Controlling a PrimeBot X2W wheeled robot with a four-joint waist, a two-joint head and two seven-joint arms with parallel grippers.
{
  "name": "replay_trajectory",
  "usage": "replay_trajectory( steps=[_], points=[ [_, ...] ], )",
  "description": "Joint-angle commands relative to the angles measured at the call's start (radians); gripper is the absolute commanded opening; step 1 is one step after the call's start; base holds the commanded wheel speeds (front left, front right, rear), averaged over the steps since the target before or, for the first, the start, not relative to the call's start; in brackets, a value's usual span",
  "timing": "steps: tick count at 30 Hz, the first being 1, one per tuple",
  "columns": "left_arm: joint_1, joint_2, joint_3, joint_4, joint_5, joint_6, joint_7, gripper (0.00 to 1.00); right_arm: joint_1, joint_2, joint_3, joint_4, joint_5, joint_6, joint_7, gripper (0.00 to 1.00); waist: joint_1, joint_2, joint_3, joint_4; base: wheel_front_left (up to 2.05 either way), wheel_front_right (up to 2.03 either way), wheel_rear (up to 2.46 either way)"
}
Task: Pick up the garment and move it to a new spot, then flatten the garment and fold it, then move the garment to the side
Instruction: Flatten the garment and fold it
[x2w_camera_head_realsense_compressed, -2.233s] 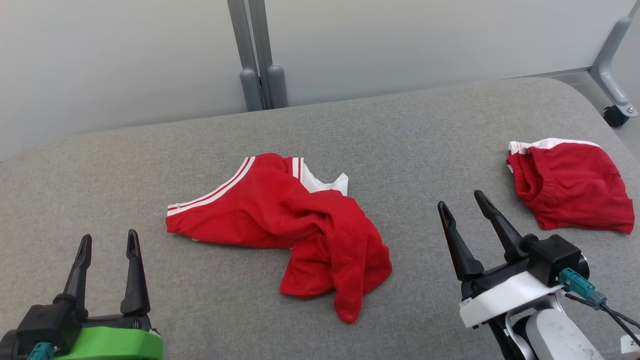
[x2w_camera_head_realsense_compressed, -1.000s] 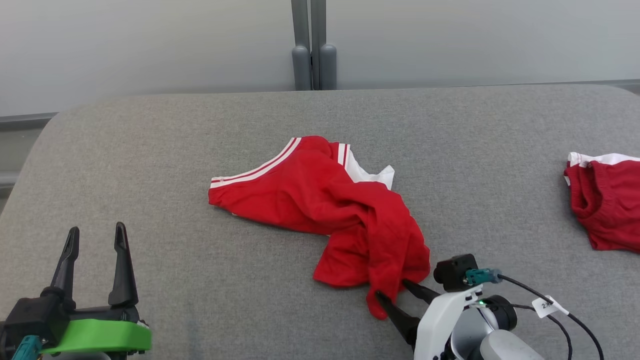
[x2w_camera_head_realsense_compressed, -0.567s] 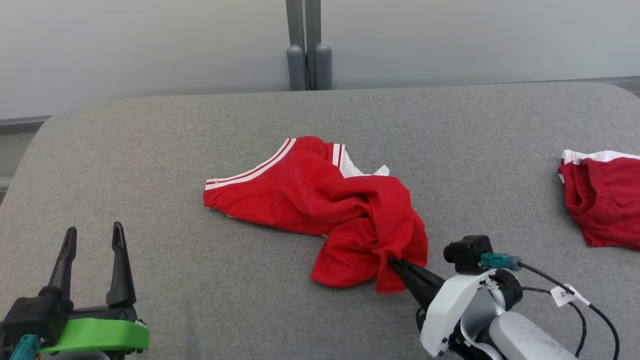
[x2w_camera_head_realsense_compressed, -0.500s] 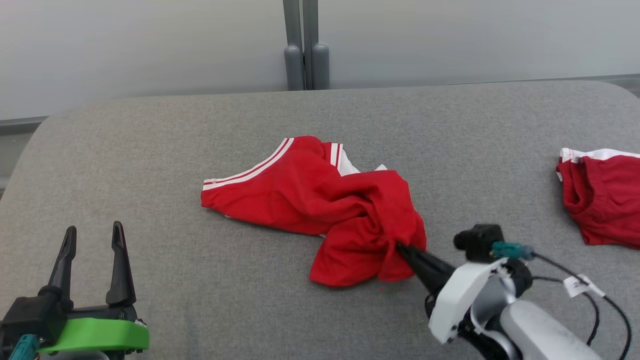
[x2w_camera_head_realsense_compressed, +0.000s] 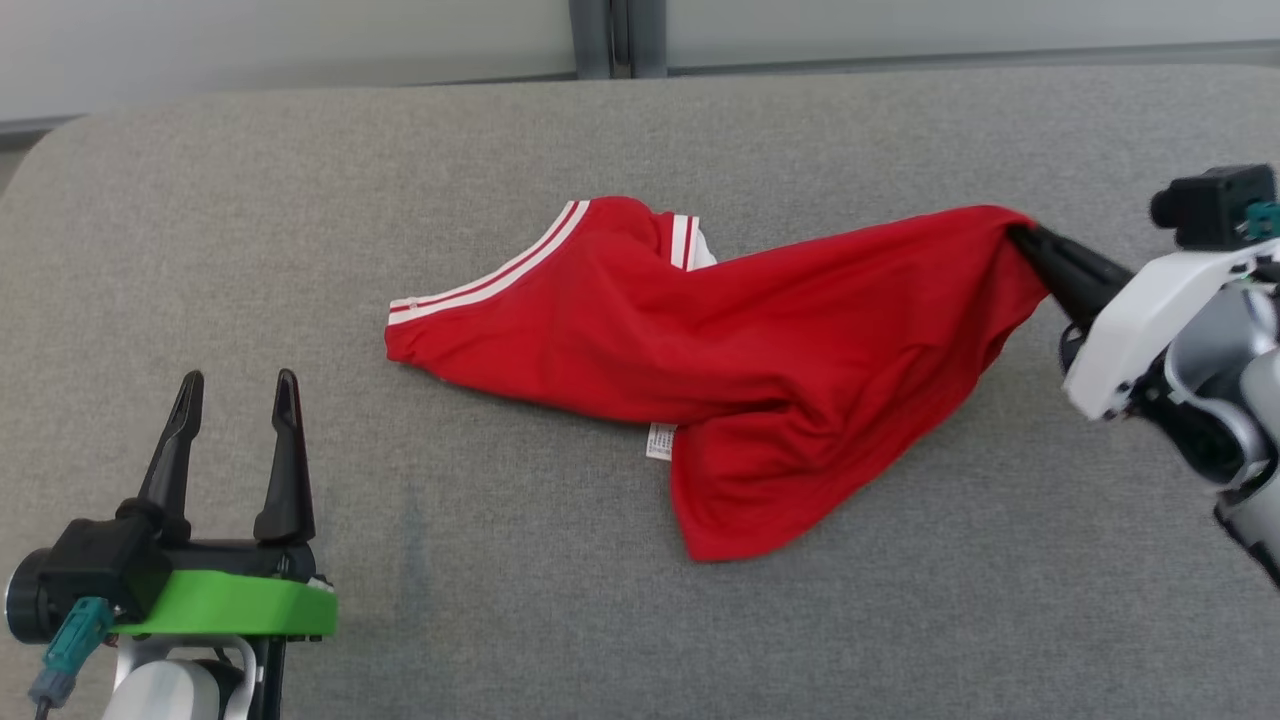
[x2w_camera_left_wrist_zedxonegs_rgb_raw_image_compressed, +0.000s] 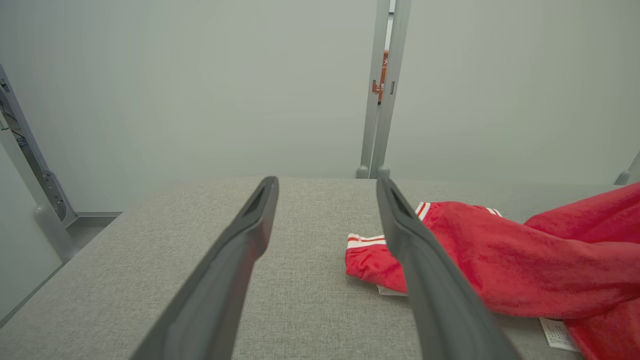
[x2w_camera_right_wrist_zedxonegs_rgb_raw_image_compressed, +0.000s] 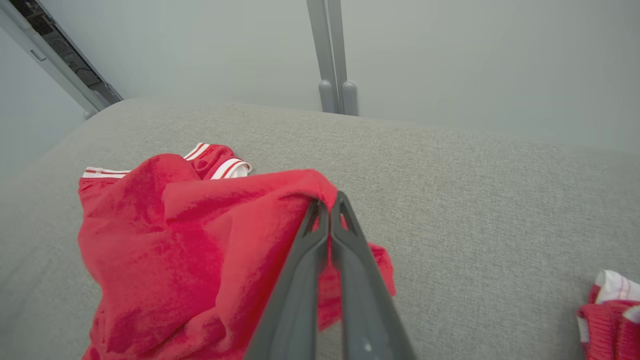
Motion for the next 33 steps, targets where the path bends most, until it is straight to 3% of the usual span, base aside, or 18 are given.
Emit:
replay_trajectory(
  steps=[1, 6, 9, 15, 16, 17, 18, 25, 33],
  points=[
    [-0.027, -0.003, -0.003, 0.010, 0.000, -0.006, -0.004, 1.00, -0.044, -0.030, -0.001, 0.028, 0.013, -0.001, 0.002, 0.00, 0.0000, -0.0001, 0.082, 0.050, 0.00, 0.00, 0.00],
    [-0.065, -0.017, -0.016, 0.036, 0.005, -0.021, -0.007, 1.00, -0.161, -0.108, 0.005, 0.135, 0.025, -0.001, -0.009, 0.00, 0.0000, -0.0001, 0.131, 0.089, 0.00, 0.00, 0.00],
    [-0.082, -0.026, -0.020, 0.048, 0.009, -0.031, -0.008, 1.00, -0.226, -0.154, 0.023, 0.217, -0.025, -0.001, -0.018, 0.00, 0.0000, -0.0001, 0.147, 0.110, 0.00, 0.00, 0.00],
    [-0.111, -0.030, -0.016, 0.065, 0.020, -0.043, -0.008, 1.00, -0.371, -0.163, 0.020, 0.385, -0.121, -0.001, -0.132, 0.00, 0.0000, -0.0001, 0.172, 0.131, 0.00, 0.00, 0.00],
    [-0.116, -0.029, -0.014, 0.066, 0.022, -0.044, -0.008, 1.00, -0.385, -0.149, 0.021, 0.417, -0.135, -0.001, -0.159, 0.09, 0.0000, -0.0001, 0.172, 0.132, 0.00, 0.00, 0.00],
    [-0.118, -0.028, -0.012, 0.068, 0.025, -0.045, -0.009, 1.00, -0.390, -0.136, 0.024, 0.443, -0.144, -0.001, -0.174, 0.39, 0.0000, -0.0001, 0.169, 0.131, 0.00, 0.00, 0.00],
    [-0.118, -0.027, -0.011, 0.070, 0.026, -0.045, -0.008, 1.00, -0.400, -0.125, 0.026, 0.470, -0.154, -0.001, -0.193, 1.00, 0.0000, -0.0001, 0.165, 0.129, 0.00, 0.00, 0.00],
    [-0.095, -0.027, -0.003, 0.087, 0.036, -0.047, -0.008, 1.00, -0.383, -0.048, 0.053, 0.571, -0.214, -0.001, -0.345, 1.00, 0.0000, -0.0001, 0.091, 0.097, 0.00, 0.00, 0.00],
    [-0.035, -0.020, 0.017, 0.083, 0.029, -0.035, -0.008, 1.00, -0.253, 0.030, 0.080, 0.432, -0.244, -0.001, -0.461, 1.00, 0.0000, -0.0001, -0.022, 0.019, 0.00, 0.00, 0.00]
  ],
)
